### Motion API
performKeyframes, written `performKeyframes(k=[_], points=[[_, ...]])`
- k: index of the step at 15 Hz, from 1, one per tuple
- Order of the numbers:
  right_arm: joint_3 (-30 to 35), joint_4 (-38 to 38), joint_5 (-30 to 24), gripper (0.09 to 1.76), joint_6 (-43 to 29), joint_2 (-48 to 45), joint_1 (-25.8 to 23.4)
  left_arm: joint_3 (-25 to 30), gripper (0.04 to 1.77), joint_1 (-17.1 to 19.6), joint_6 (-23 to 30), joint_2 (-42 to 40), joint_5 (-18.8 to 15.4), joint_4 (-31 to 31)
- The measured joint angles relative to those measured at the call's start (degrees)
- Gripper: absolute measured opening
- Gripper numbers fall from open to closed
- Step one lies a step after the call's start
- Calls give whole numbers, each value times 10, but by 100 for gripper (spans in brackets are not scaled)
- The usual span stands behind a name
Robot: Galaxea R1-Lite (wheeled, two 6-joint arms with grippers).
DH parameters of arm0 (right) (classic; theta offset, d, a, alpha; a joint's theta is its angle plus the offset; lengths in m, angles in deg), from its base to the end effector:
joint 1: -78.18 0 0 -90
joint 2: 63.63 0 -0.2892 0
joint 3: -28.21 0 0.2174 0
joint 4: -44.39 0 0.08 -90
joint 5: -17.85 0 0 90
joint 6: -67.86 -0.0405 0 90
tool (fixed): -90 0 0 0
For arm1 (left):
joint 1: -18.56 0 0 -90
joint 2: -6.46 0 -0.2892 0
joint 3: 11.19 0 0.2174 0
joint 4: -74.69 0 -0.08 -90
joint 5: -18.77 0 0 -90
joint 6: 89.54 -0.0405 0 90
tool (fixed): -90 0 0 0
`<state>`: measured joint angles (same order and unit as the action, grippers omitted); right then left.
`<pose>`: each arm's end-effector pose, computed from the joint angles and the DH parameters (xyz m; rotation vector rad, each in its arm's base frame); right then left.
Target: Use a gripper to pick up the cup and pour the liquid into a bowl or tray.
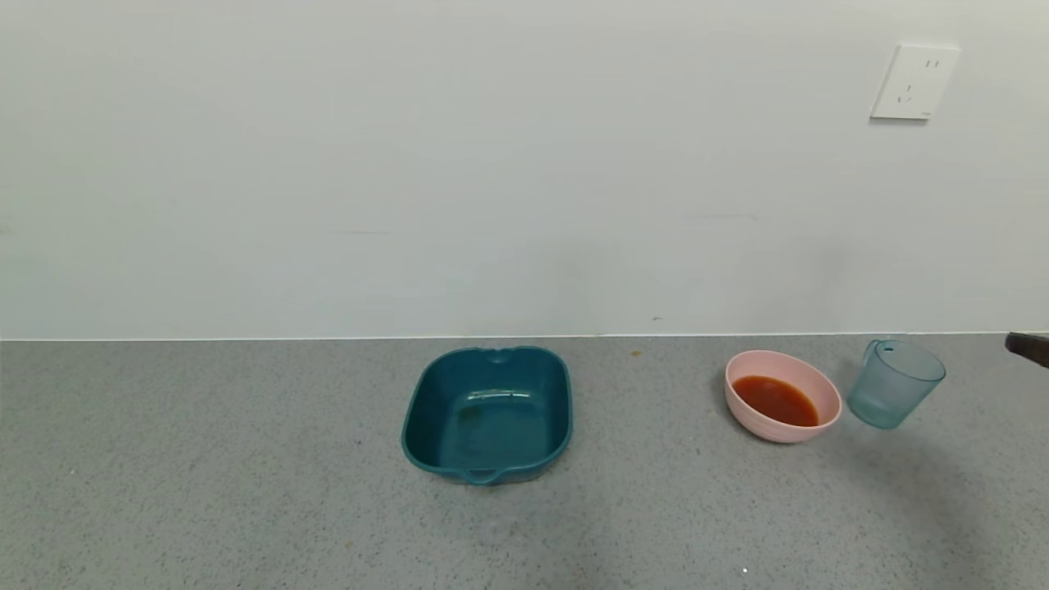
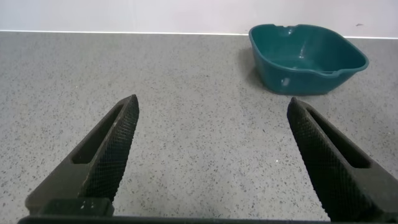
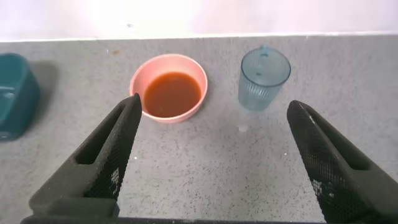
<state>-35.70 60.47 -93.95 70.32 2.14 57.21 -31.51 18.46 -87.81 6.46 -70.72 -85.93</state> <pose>0.2019 -0.0613 0.2204 0.0715 0.2911 0.0206 0.0352 0.0003 0.0775 -0.0303 -0.0165 0.0069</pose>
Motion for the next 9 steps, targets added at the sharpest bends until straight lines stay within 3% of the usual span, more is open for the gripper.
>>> performKeyframes(k=[6, 9], points=[[72, 16, -30, 170, -4, -182, 1, 0, 172, 0, 0, 0, 0, 0], [98, 66, -47, 170, -10, -262, 7, 0, 172, 0, 0, 0, 0, 0]])
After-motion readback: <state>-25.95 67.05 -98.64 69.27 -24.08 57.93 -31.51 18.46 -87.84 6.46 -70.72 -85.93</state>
